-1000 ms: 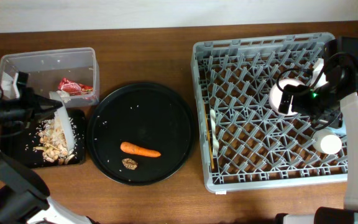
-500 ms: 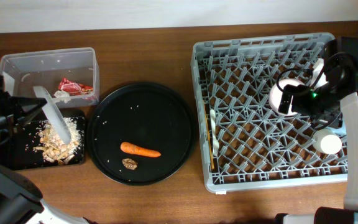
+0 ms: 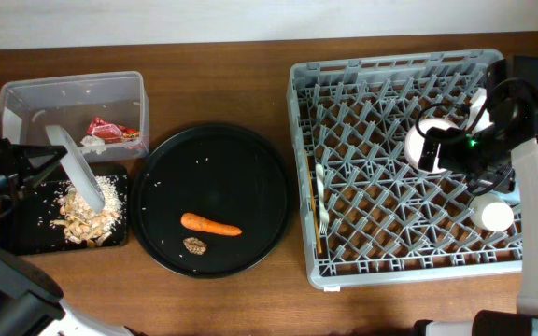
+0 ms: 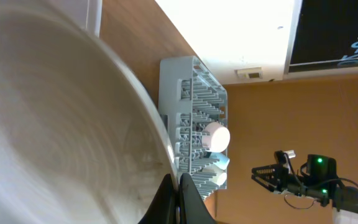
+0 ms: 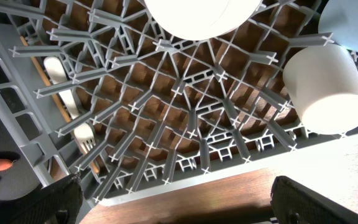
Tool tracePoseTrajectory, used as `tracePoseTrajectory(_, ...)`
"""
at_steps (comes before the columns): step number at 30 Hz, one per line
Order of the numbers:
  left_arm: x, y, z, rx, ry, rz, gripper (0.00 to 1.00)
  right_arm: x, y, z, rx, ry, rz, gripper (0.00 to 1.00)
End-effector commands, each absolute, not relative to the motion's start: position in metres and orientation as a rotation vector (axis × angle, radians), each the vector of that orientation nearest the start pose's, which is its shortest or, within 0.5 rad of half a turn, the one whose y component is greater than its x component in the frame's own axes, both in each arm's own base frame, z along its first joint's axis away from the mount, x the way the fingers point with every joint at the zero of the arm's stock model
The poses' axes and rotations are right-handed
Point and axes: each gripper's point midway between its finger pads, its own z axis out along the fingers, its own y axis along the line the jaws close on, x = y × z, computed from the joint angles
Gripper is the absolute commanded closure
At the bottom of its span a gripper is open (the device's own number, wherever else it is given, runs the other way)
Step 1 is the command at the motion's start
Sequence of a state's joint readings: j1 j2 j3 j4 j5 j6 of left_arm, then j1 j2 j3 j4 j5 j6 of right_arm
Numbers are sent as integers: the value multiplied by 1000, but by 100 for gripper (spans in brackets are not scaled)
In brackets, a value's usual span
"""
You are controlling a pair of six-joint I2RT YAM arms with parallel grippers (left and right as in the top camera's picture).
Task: Sort waste into correct bins and load items into the dishwasher rack
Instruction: 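Tilt the plate over the black tray to dump the food scraps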
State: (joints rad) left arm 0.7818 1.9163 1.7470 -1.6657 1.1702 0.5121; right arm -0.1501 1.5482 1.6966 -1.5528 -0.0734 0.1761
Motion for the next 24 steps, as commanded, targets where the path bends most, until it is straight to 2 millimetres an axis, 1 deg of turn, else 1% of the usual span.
tracePoseTrajectory(1,337,116,252,-529,2194,-1382,100,284,-30,228,466,2951,114,0)
tracePoseTrajectory(2,338,117,255,-462,2179,-1352,100,284,-30,228,466,2950,114,0)
tracePoseTrajectory(4,341,115,265,-472,2109,-1402,100,284,-30,228,466,2950,113,0)
tracePoseTrajectory(5,343,117,262,-478,2122,-1388,100,284,-30,228,466,2950,113,0)
tracePoseTrajectory(6,338,116,255,-620,2172,-1439,100,284,-30,228,466,2950,114,0)
tracePoseTrajectory(7,338,115,256,-612,2166,-1441,100,284,-30,228,466,2951,113,0)
tracePoseTrajectory(8,337,114,260,-522,2161,-1391,100,284,-30,228,467,2951,112,0)
tracePoseTrajectory(9,339,117,259,-487,2160,-1353,100,284,-31,228,467,2950,109,0)
tracePoseTrajectory(10,339,114,263,-570,2139,-1421,100,284,-31,228,467,2950,109,0)
tracePoseTrajectory(11,339,111,275,-478,2083,-1411,100,284,-31,228,467,2951,108,0)
tracePoseTrajectory(12,340,113,276,-399,2084,-1346,100,284,-31,228,467,2951,108,0)
tracePoseTrajectory(13,341,114,272,-441,2110,-1344,100,284,-31,228,467,2951,108,0)
tracePoseTrajectory(14,340,114,271,-526,2117,-1388,100,284,-31,228,467,2951,108,0)
tracePoseTrajectory(16,338,112,276,-484,2096,-1388,100,284,-31,228,467,2951,108,0)
tracePoseTrajectory(19,333,109,269,-482,2157,-1365,100,284,-31,228,467,2950,108,0)
tracePoseTrajectory(22,333,111,271,-448,2155,-1331,100,284,-31,228,466,2951,108,0)
tracePoseTrajectory(23,332,117,266,-451,2175,-1293,100,284,-31,228,466,2951,107,0)
tracePoseTrajectory(24,330,126,251,-568,2255,-1252,100,284,-31,228,466,2950,108,0)
